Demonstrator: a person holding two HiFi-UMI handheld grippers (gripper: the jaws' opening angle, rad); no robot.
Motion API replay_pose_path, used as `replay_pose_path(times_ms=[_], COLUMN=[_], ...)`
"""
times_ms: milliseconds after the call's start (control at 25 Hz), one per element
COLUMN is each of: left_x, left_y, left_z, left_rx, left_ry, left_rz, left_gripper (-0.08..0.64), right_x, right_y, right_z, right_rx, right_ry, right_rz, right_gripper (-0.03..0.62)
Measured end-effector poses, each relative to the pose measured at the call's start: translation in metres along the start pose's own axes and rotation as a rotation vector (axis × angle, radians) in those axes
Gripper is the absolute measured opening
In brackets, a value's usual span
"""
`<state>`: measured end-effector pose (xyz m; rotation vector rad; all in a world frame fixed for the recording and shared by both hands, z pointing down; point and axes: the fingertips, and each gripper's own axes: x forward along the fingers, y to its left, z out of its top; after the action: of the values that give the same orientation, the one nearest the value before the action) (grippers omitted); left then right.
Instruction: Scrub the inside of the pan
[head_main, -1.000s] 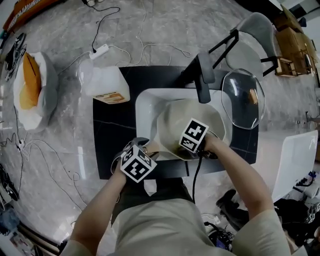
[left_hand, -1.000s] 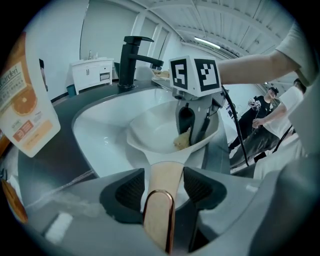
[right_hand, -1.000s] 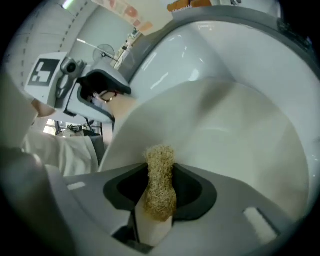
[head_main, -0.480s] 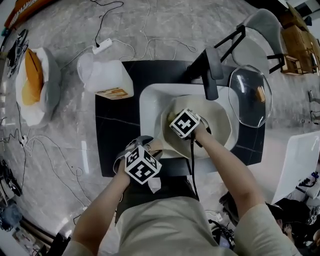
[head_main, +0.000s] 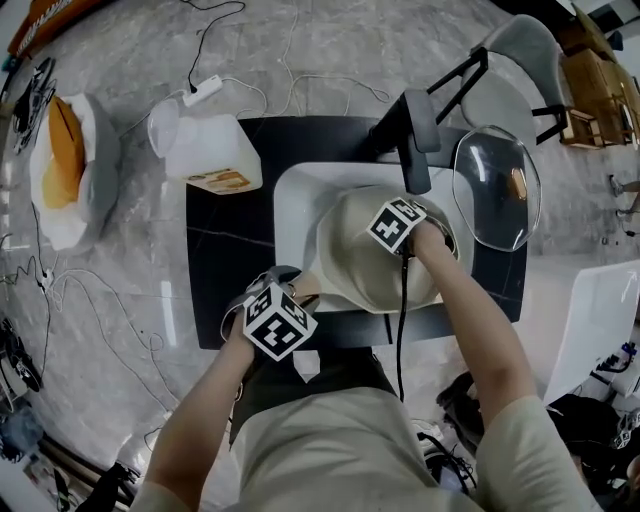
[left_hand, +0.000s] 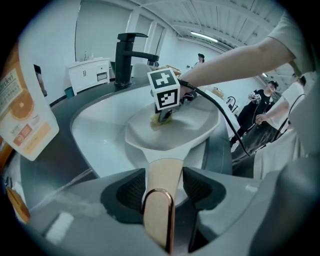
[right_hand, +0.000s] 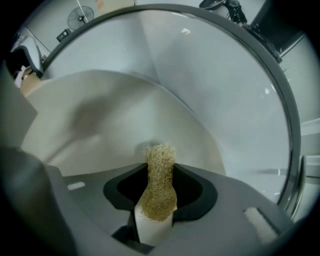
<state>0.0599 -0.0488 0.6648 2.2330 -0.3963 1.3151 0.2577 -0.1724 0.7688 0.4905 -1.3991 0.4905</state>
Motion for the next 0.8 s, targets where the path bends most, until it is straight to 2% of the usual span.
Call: replay_pose_path(times_ms=[120,200,320,440,560,680,800], left_x=[0.001,0.002,0.002,0.002,0.002,0.002,0.002], left_y=[0.000,-0.001,-0.002,-0.001,-0.001,-0.002,-0.001], left_z=[-0.001,-0.001,0.000,0.001,0.000,-0.001,-0.001], left_rx=[0.001,0.001,0.000,0.004,0.010,0.025,0.038], left_ry=[0.008,0.013,0.017,0.014,0.013,0.013,0.013], left_rz=[0.005,0.003,0.001,0.007,0.017,0.032,0.047], left_gripper=[0.247,0.247,0.247,0.247,0.249,0.249,0.249], right_x=[-0.006,-0.014,-0.031,-0.053,-0.071,-0.085,-0.084], right_y=[0.000,0.007,0.027,0.054,0.093,0.139,0.160], right_z=[-0.030,-0.048,-0.070,-0.082,-0.080,-0.060,-0.029], right_rx=[-0.036,-0.056,-0.096,-0.122,-0.160,-0.181,-0.169], right_ry=[0.102,0.155,0.230,0.273,0.265,0.198,0.116], right_rz=[0.016,0.057,0.144,0.267,0.418,0.575,0.630], right_gripper=[0.156,0.156,0.153,0.153,0.152,0.152,0.153])
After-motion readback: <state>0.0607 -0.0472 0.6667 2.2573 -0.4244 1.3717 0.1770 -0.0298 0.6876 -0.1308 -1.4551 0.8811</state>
